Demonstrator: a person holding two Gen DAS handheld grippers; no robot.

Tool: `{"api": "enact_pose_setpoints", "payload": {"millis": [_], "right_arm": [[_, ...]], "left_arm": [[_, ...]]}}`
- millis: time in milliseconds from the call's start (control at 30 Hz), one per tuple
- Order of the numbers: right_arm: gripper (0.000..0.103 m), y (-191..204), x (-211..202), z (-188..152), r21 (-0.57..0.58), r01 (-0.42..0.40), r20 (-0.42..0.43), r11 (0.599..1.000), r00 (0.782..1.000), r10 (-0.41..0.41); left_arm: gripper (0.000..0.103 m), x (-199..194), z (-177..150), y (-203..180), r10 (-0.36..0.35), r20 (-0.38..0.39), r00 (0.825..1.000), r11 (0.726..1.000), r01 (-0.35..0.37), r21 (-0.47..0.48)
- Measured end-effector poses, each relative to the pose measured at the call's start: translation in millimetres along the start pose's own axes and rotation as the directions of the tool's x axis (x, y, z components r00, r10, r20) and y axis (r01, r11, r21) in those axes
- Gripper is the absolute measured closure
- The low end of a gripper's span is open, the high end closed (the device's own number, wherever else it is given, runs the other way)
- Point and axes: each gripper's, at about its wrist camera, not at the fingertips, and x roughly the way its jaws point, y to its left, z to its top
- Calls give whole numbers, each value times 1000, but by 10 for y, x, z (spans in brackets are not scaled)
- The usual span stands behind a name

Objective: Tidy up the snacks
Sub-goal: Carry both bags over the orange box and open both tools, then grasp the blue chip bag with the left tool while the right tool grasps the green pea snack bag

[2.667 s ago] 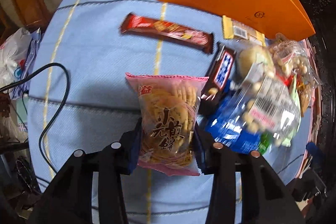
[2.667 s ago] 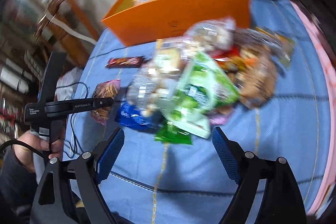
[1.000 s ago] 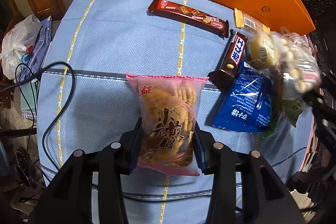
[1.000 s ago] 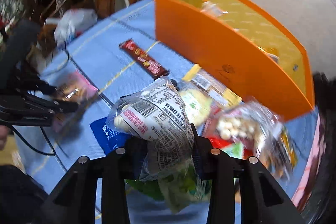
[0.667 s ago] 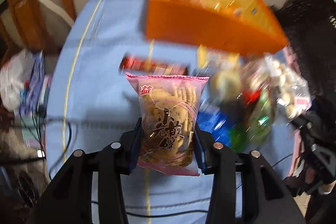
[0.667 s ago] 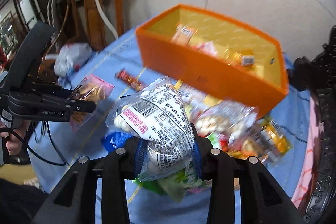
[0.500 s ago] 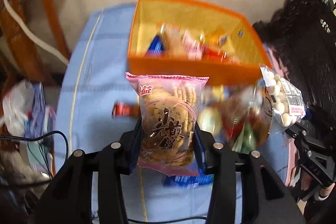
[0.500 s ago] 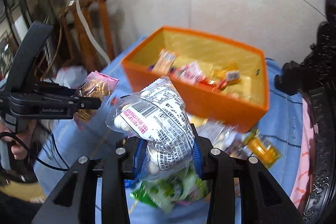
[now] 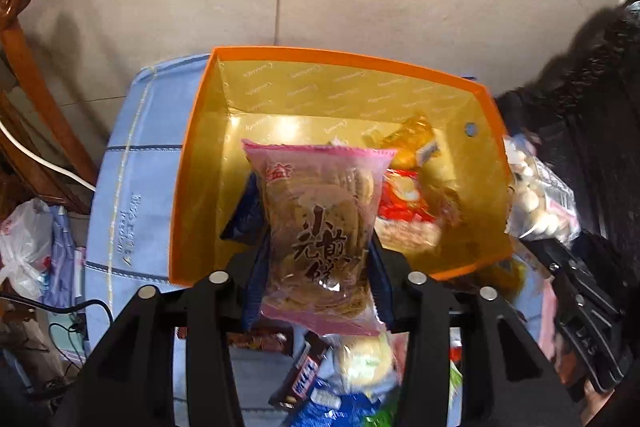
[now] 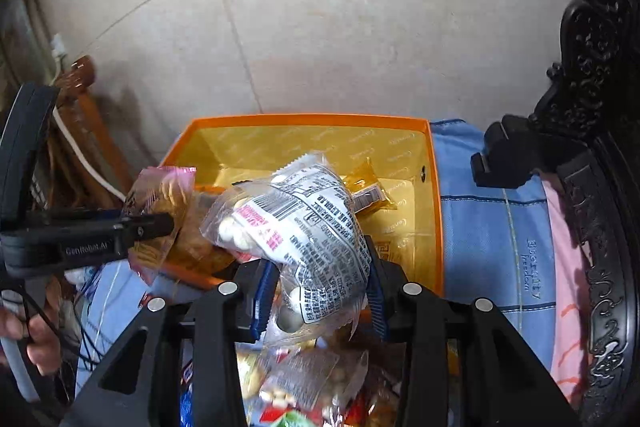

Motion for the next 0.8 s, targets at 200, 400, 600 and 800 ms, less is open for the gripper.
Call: {"api": "enact_pose_setpoints", "payload": {"millis": [200, 400, 600, 800], "right_arm": [[24, -36, 22, -21, 48, 12, 32, 999, 999, -14], [24, -3, -150, -261, 33, -2, 10, 999, 1000, 2], [20, 16, -400, -749, 66, -16, -16, 998, 1000, 17], [20, 72, -499, -1292, 96, -27, -113, 995, 993, 38]], "left_arm": [[4, -25, -20, 126, 40, 55, 998, 998, -37, -53], [4, -54, -251, 297, 44, 13, 999, 998, -44, -36], [4, -220, -737, 392, 67, 22, 998, 998, -66, -7], [4, -196, -1331, 402, 70, -40, 997, 997, -68, 45]]}}
